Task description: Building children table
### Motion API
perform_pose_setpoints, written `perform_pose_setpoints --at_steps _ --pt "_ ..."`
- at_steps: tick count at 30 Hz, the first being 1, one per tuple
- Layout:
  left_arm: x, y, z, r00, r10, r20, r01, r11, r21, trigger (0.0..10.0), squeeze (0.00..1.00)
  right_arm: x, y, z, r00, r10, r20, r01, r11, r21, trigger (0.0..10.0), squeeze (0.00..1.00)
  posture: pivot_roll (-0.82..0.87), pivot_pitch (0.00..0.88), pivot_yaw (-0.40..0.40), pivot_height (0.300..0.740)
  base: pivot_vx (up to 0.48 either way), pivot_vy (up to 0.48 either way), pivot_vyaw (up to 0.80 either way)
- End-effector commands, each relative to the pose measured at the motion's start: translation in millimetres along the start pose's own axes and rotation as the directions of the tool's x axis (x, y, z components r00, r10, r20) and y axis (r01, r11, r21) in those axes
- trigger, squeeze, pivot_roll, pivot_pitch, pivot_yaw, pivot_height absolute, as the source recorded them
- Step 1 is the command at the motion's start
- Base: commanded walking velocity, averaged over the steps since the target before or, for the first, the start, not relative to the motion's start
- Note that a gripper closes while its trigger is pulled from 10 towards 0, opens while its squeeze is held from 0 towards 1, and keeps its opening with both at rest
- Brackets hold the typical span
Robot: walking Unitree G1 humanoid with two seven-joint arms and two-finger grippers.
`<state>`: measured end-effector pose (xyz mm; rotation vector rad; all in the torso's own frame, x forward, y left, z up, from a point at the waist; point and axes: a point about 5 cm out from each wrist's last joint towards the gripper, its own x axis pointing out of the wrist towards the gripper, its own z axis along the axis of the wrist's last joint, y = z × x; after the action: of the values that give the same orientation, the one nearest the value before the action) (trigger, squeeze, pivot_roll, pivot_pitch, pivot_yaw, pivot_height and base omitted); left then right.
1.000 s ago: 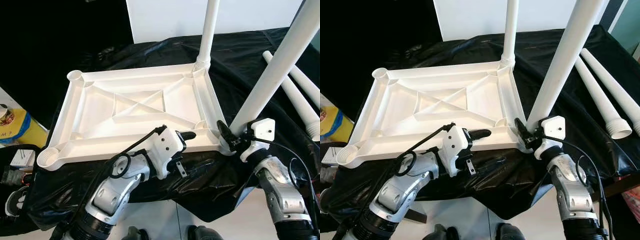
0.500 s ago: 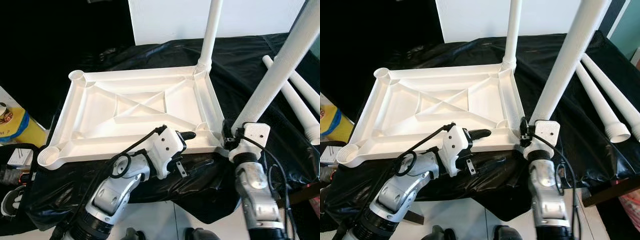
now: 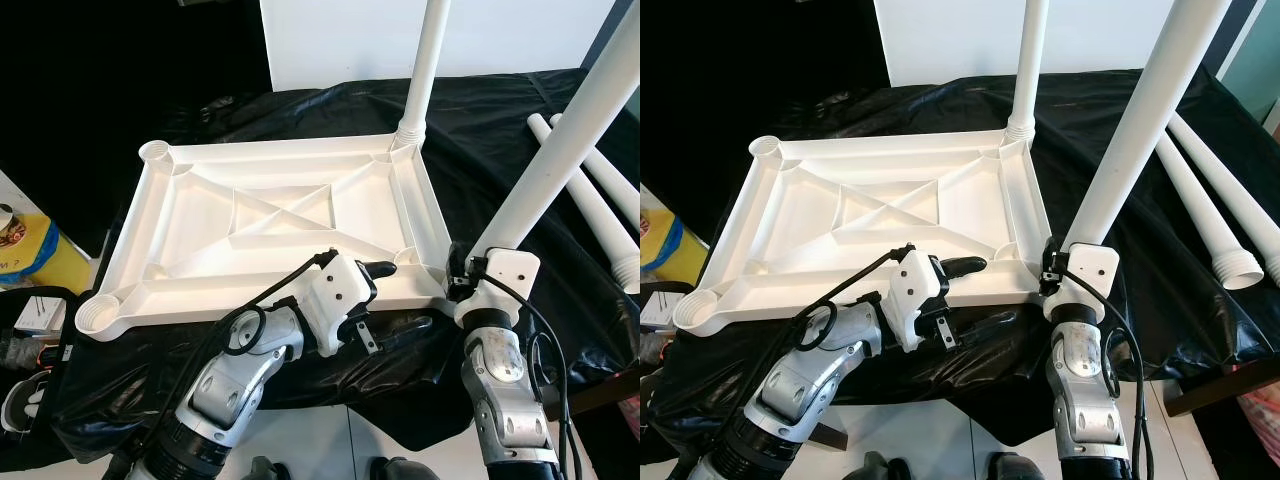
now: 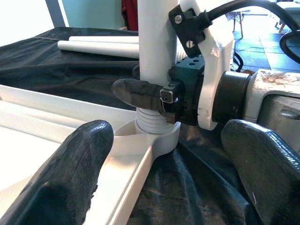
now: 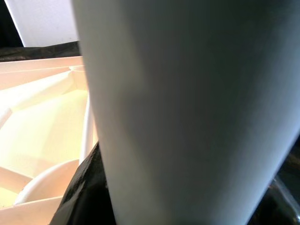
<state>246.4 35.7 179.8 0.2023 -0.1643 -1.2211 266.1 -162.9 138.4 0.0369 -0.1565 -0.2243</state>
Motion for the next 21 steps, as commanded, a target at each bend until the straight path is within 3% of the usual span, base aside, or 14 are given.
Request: perform_pose_setpoints --at_steps 1,21 --pt "-0.7 -1.6 -2.7 1.0 -0.005 -0.011 0.005 1.0 0.006 10.0 0.0 -10.4 -4.0 -24.2 0.992 -0.009 -0.124 0.008 1.0 -0.008 10.0 0.0 -0.19 0.125 0.049 0.74 0.0 0.0 0.0" --pt "-2.7 1.5 -4.0 1.0 0.013 -0.019 -0.012 1.0 0.008 10.0 0.0 -11.6 -7.9 -18.3 0.996 -0.012 -0.092 0.011 1.0 -0.011 10.0 0.0 -0.19 0.131 0.048 0.74 0.0 0.0 0.0"
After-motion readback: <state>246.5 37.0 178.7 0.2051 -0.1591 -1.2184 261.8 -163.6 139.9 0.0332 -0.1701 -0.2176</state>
